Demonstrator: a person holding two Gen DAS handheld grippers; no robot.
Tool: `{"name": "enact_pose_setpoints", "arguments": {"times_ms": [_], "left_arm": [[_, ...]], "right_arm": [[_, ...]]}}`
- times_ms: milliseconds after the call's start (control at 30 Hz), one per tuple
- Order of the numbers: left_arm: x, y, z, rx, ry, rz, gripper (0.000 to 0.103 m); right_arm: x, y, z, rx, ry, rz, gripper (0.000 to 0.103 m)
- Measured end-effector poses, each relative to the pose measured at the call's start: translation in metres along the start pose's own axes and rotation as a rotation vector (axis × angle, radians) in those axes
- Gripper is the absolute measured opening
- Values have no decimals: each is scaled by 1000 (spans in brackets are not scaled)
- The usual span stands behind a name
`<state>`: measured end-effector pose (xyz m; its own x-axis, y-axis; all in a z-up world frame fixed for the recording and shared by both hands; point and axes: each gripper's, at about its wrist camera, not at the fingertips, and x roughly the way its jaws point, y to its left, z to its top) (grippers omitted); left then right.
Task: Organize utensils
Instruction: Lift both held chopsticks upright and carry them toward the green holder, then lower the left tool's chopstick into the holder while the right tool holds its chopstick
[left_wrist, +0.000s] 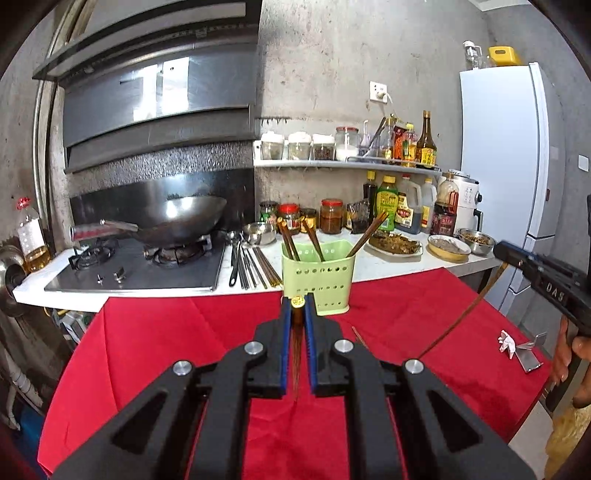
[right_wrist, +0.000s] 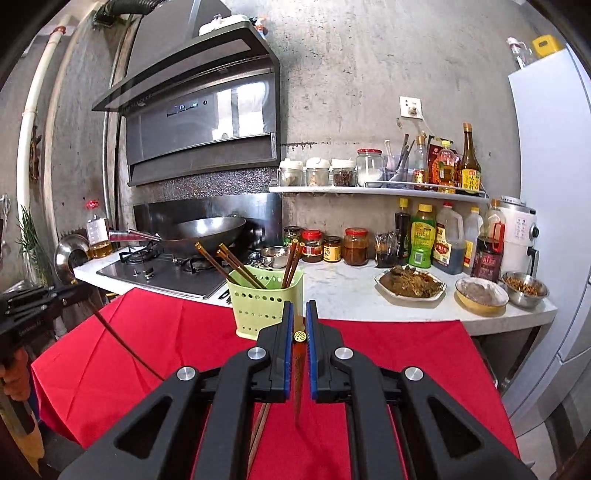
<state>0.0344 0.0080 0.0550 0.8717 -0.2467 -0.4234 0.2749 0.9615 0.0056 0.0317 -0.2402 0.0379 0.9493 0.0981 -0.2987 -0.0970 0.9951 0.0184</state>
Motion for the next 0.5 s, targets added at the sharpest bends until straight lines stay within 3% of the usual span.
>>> {"name": "enact_pose_setpoints", "arguments": {"times_ms": [267,500], "left_arm": [[16,6,11,1,7,-10,7],[45,6,-3,8,73,6,7]], "right_arm": [[31,4,11,-38,13,-5,7],[60,7,-14,-50,89,2,7]]}}
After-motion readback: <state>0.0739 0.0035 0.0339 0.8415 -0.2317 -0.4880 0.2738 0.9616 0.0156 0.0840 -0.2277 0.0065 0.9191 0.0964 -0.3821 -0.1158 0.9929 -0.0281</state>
